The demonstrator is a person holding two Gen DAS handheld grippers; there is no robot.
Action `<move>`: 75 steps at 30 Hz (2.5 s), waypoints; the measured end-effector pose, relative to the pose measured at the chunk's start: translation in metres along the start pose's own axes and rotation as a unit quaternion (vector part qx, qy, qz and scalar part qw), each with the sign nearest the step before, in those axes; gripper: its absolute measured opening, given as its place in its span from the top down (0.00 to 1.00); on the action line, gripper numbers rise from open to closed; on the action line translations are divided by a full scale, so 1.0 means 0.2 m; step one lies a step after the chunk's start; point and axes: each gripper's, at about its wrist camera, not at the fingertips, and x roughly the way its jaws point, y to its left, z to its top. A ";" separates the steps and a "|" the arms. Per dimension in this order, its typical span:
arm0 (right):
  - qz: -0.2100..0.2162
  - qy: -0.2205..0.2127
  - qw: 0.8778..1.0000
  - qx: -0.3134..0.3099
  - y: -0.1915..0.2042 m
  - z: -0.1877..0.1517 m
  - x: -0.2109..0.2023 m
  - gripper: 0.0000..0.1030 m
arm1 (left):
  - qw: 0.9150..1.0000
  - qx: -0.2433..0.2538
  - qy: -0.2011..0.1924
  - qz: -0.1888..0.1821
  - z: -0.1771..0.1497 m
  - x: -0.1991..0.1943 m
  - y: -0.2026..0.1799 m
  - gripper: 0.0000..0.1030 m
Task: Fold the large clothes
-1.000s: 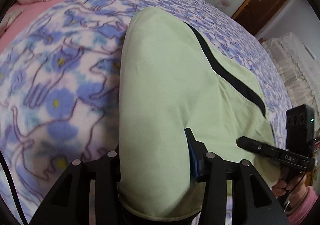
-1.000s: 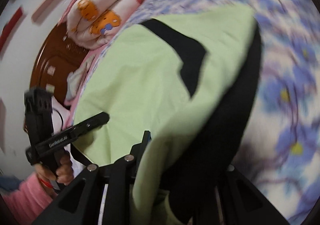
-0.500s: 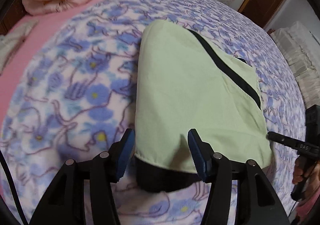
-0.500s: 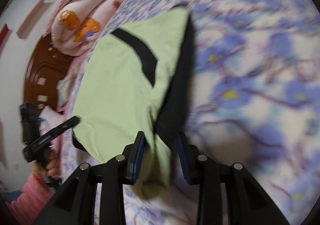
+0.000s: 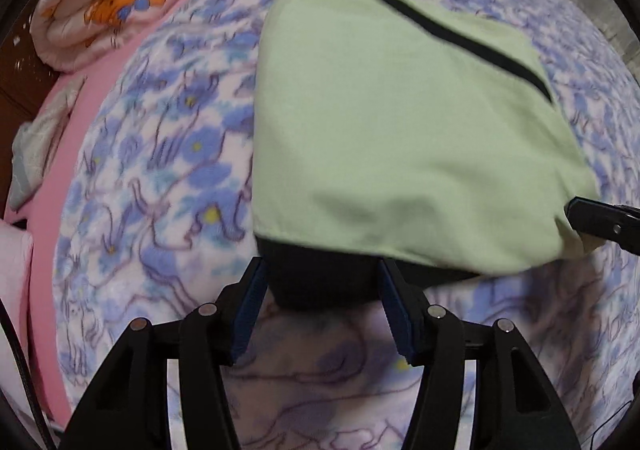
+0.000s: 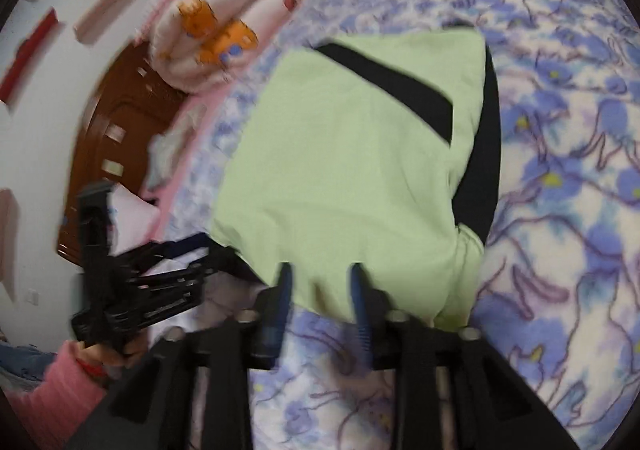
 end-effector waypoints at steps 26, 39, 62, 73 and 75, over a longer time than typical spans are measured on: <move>-0.176 -0.076 0.950 0.245 -0.80 -1.06 -0.89 0.98 | 0.976 -0.214 0.018 -0.043 -0.83 -0.49 -0.66 0.44; -0.207 0.015 0.960 0.187 -0.74 -1.98 -1.78 0.46 | 0.987 -0.136 0.038 -0.080 -1.67 -1.32 -1.50 0.44; -0.259 -0.086 0.958 0.090 -0.17 -2.04 -2.59 0.12 | 0.991 -0.055 -0.104 -0.058 -1.67 -2.23 -1.93 0.25; -0.262 -0.081 0.960 0.062 -0.09 -2.01 -2.54 0.00 | 0.989 -0.032 -0.139 -0.041 -1.69 -2.30 -1.96 0.01; -0.266 -0.079 0.959 0.060 -0.09 -2.01 -2.54 0.00 | 0.989 -0.029 -0.139 -0.037 -1.69 -2.30 -1.97 0.01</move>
